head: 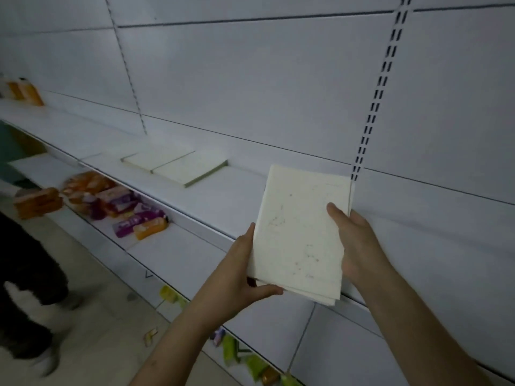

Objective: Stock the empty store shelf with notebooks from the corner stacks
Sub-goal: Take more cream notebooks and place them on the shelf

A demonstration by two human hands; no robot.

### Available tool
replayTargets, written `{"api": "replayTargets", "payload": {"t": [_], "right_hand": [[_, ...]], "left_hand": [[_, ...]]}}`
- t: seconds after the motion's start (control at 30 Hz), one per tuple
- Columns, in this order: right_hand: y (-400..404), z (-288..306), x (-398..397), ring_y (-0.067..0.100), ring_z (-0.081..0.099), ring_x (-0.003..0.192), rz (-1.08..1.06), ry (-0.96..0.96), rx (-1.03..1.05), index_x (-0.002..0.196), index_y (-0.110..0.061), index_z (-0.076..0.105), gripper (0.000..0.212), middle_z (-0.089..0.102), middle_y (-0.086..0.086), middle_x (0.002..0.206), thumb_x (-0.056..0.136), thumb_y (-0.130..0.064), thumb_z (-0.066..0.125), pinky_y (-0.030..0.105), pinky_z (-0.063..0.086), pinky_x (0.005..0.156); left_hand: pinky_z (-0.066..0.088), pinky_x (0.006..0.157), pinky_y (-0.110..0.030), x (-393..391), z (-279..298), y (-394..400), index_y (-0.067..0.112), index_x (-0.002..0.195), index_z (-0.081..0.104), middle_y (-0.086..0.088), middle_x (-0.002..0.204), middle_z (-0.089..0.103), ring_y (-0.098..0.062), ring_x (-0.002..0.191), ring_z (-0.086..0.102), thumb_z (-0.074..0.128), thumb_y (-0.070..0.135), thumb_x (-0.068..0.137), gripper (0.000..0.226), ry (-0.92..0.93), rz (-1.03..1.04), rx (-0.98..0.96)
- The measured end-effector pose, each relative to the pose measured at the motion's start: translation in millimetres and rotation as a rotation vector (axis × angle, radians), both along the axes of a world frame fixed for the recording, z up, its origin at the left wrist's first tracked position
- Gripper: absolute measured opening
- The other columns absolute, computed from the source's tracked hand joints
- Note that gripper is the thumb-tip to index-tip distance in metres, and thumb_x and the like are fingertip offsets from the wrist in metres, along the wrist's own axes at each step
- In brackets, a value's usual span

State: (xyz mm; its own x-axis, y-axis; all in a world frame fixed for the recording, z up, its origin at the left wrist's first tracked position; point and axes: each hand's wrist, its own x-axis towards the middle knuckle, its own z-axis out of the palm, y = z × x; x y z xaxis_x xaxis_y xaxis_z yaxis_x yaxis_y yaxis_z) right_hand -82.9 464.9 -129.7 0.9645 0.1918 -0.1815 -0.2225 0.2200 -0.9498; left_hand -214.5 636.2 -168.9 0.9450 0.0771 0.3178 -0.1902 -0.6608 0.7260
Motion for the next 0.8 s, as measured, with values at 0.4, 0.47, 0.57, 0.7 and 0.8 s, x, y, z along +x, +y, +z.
{"api": "replayTargets", "payload": {"t": [0.4,0.47,0.57,0.7,0.8], "right_hand": [[155.4,-0.9,65.1,0.024,0.064,0.084,0.031,0.065,-0.054,0.122,-0.006,0.056,0.030,0.067,0.010,0.103,0.100,-0.026,0.050,0.034,0.051,0.067],[173.8,-0.6,87.4,0.026,0.065,0.090,0.027,0.061,-0.065,0.125,-0.006,0.054,0.032,0.066,0.012,0.111,0.100,-0.025,0.050,0.037,0.053,0.072],[199.1,-6.8,128.1,0.026,0.064,0.102,0.059,0.042,-0.138,0.126,-0.009,0.053,0.032,0.066,0.009,0.116,0.100,-0.028,0.048,0.043,0.051,0.093],[221.5,-17.8,169.7,0.028,0.049,0.125,0.160,0.015,-0.415,0.140,-0.008,0.042,0.052,0.049,0.011,0.140,0.097,-0.036,0.050,0.040,0.036,0.107],[230.8,-29.9,186.7,0.029,0.036,0.134,0.170,0.057,-0.487,0.148,-0.004,0.027,0.063,0.035,0.013,0.148,0.097,-0.031,0.052,0.039,0.028,0.109]], "left_hand": [[0.024,0.096,0.005,61.3,-6.8,160.7,0.030,0.155,0.005,0.024,0.149,0.020,0.017,0.128,0.023,0.079,0.050,0.070,0.115,0.093,0.078,0.000],[0.024,0.107,-0.005,84.4,-2.7,182.1,0.027,0.155,0.013,0.019,0.151,0.023,0.010,0.132,0.023,0.080,0.045,0.072,0.108,0.087,0.078,0.023],[0.028,0.116,-0.025,121.2,2.0,214.3,0.028,0.154,0.020,0.015,0.153,0.028,0.002,0.136,0.026,0.079,0.040,0.075,0.099,0.082,0.081,0.067],[0.012,0.114,-0.035,169.9,-7.0,252.7,0.033,0.153,0.020,0.009,0.155,0.031,-0.016,0.141,0.015,0.071,0.063,0.073,0.100,0.244,0.172,0.452],[0.010,0.111,-0.035,192.2,-13.9,275.1,0.037,0.151,0.024,0.012,0.150,0.036,-0.016,0.136,0.019,0.060,0.080,0.064,0.104,0.336,0.133,0.554]]}}
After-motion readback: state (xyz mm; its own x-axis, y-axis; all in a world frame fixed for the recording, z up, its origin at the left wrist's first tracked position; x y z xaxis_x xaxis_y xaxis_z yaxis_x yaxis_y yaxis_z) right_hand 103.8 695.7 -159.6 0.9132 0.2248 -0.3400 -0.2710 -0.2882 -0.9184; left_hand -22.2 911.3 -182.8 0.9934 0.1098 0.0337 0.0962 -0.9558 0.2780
